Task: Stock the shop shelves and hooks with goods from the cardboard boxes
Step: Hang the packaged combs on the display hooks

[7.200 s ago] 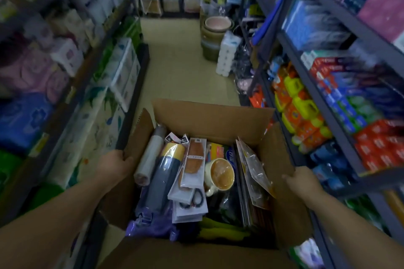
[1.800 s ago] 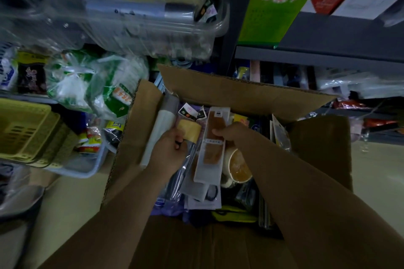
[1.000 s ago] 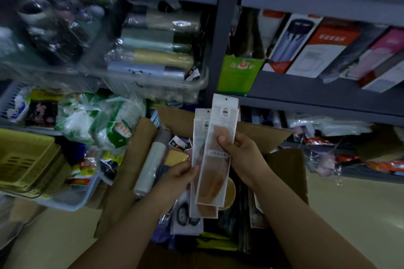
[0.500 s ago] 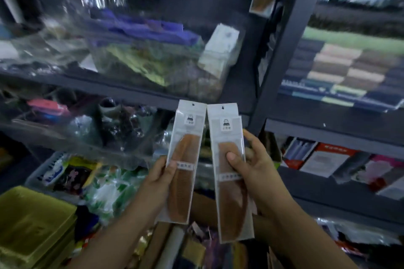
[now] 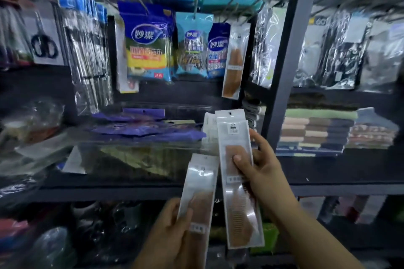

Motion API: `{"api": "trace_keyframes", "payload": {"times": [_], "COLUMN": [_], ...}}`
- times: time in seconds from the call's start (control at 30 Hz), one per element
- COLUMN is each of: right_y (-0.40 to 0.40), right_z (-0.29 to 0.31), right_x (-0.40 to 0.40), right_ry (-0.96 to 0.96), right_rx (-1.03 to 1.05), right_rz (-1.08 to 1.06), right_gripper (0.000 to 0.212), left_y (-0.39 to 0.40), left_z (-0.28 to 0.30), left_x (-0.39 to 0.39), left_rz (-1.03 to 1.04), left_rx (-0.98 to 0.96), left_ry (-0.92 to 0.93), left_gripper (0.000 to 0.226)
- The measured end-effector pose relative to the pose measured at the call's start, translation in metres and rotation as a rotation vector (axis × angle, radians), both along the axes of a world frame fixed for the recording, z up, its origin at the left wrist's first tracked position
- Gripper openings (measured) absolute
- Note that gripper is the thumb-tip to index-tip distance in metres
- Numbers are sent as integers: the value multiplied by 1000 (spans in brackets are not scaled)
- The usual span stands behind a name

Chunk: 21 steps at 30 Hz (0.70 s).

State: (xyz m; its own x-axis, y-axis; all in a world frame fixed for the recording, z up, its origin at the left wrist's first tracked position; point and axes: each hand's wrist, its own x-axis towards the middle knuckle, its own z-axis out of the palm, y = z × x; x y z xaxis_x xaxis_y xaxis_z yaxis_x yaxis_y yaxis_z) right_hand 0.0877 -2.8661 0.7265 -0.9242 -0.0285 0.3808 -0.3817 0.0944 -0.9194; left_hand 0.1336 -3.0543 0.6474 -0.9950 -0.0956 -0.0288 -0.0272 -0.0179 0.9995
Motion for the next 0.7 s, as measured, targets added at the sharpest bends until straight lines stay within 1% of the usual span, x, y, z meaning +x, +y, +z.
{"api": "trace_keyframes", "payload": {"times": [0.1, 0.13, 0.2, 0.27, 0.4, 0.5, 0.7], "right_y": [2, 3, 6, 11, 20, 26, 23], "right_z": [4, 6, 11, 16, 31, 40, 58], "right_x": [2, 2, 1, -1, -7, -14, -19], "right_ry": [4, 5, 6, 7, 29, 36, 87], "right_rx": [23, 23, 15, 5, 32, 64, 79], "right_rz": [-29, -36, -35, -26, 27, 47, 46], "right_gripper": [60, 60, 59, 59, 59, 61, 58], "left_y": [1, 1, 4, 6, 11, 15, 20], "left_z": [-7, -3, 11, 30, 73, 93, 124], "left_x": [11, 12, 9, 2, -7, -14, -22], "left_rz": [-19, -6, 19, 47, 121, 164, 233], "left_rx": [-99, -102, -68, -70, -96, -72, -35], "left_ry": [63, 86, 133, 194, 288, 334, 352], "left_gripper": [32, 32, 15, 7, 9, 11, 15]}}
